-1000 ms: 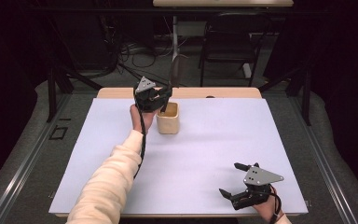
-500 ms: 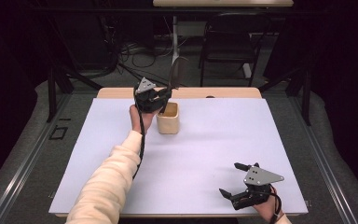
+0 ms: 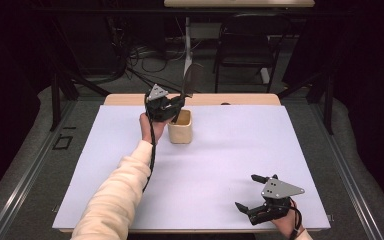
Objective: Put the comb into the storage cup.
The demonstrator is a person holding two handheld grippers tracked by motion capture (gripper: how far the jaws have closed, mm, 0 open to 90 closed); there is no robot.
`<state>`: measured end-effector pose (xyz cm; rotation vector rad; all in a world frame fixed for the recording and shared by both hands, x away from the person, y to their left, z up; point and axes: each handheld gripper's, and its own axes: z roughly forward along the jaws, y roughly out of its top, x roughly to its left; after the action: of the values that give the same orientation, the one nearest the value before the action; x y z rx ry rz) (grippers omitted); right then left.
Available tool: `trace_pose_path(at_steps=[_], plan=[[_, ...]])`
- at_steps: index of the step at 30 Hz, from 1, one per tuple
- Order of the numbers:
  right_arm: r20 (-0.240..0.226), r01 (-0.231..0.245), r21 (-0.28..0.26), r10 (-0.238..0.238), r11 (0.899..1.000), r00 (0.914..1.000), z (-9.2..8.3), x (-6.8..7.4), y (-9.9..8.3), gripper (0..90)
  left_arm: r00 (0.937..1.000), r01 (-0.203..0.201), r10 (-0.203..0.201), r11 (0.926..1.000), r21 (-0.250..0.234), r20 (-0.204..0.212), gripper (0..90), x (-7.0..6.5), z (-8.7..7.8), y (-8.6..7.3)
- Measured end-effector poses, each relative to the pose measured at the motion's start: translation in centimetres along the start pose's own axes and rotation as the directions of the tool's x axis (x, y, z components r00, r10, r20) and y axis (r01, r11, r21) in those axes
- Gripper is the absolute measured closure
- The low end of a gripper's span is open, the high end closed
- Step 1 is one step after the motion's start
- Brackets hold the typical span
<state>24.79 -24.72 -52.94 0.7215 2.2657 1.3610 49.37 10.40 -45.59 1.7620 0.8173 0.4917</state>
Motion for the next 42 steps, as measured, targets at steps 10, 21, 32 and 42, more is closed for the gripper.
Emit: trace_pose_path(at_steps=[10,21,32,42], plan=[[0.0,0.002,0.0,-0.002,1.0,1.0,0.0,0.0,0.0,0.0,1.0,0.002,-0.002,0.9999,0.011,0.004,72.3,0.1,0.1,-0.4],[0.001,0.002,0.002,-0.002,1.0,1.0,0.0,0.0,0.0,0.0,0.9999,0.002,-0.003,0.9996,0.028,0.012,72.4,0.0,0.3,-0.8],[0.002,0.003,0.001,-0.003,1.0,1.0,0.0,0.0,0.0,0.0,0.9998,-0.005,0.004,0.9992,0.04,0.018,72.3,0.1,0.4,-1.0],[0.001,0.001,0.001,-0.001,1.0,1.0,0.0,0.0,0.0,0.0,0.9998,-0.012,0.011,0.998,0.062,0.018,72.3,0.1,0.6,-1.3]])
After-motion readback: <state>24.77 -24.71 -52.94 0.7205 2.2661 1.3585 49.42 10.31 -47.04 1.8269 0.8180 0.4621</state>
